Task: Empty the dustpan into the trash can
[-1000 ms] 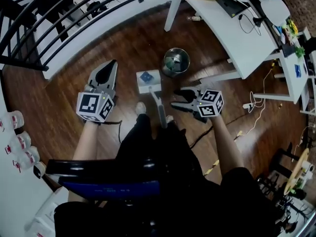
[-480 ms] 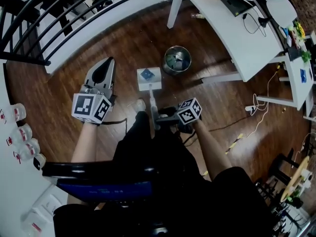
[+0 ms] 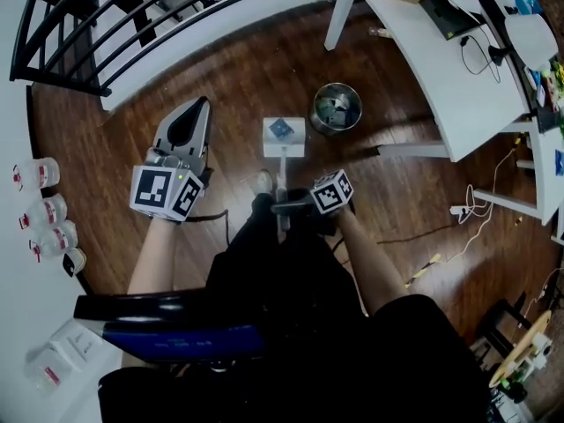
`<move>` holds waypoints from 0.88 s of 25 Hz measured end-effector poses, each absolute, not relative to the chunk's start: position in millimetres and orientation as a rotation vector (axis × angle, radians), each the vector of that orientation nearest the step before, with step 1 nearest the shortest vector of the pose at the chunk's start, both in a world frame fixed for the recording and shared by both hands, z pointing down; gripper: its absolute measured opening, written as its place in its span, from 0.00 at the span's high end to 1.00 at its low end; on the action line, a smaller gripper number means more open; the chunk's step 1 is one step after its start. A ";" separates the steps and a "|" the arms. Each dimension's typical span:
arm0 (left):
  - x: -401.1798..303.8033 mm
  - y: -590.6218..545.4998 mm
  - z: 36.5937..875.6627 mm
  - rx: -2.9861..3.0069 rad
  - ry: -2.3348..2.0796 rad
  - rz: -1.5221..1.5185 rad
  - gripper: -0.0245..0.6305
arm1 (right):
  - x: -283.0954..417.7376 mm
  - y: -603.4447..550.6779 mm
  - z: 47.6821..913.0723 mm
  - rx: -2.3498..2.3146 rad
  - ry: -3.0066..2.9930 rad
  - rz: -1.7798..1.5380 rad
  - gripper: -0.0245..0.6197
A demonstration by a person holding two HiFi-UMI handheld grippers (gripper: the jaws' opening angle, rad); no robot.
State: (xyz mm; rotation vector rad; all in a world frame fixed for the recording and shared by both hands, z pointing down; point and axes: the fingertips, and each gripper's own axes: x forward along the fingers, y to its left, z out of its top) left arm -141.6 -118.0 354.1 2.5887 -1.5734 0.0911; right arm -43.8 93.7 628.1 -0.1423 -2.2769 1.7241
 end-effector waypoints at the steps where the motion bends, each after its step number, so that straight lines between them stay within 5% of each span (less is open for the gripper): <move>1: -142.5 -117.2 353.5 2.588 -1.579 0.096 0.95 | -45.8 91.3 627.7 -0.151 -2.279 1.728 0.50; 10: -155.8 -110.1 356.3 2.565 -1.603 0.107 0.95 | -67.7 95.9 618.0 -0.311 -2.226 1.865 0.88; 22: -163.3 -101.1 359.5 2.570 -1.595 0.138 0.95 | -66.0 99.1 616.4 -0.329 -2.247 1.742 0.89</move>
